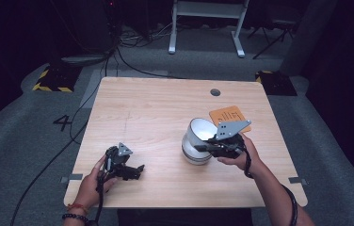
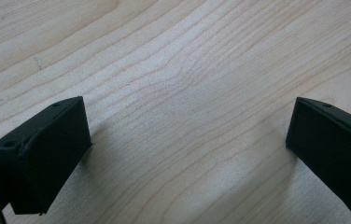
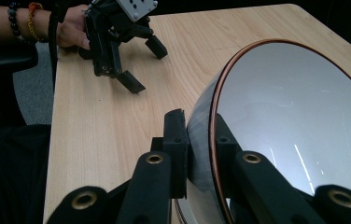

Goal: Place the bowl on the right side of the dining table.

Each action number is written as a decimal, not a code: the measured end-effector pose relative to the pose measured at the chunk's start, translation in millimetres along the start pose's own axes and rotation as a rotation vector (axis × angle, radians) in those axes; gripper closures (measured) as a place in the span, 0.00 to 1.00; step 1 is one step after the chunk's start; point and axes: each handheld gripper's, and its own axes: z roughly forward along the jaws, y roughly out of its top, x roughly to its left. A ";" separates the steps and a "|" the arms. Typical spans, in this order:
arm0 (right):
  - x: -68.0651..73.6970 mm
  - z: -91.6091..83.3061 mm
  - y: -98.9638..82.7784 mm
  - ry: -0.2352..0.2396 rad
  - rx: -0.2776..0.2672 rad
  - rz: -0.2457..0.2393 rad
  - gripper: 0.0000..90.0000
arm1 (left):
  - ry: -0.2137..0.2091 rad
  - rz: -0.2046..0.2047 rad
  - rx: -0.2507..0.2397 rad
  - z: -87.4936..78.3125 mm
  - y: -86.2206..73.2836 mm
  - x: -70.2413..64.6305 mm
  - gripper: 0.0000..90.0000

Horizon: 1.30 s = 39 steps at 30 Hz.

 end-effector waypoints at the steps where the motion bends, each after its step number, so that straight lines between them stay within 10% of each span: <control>1: -0.3 -1.2 0.3 -0.002 -0.001 0.002 0.90 | 0.000 -0.004 -0.003 0.2 0.0 -0.3 0.00; 39: -19.8 -39.0 -0.8 -0.125 -0.002 0.029 0.91 | 0.009 0.002 -0.012 0.7 0.3 0.3 0.00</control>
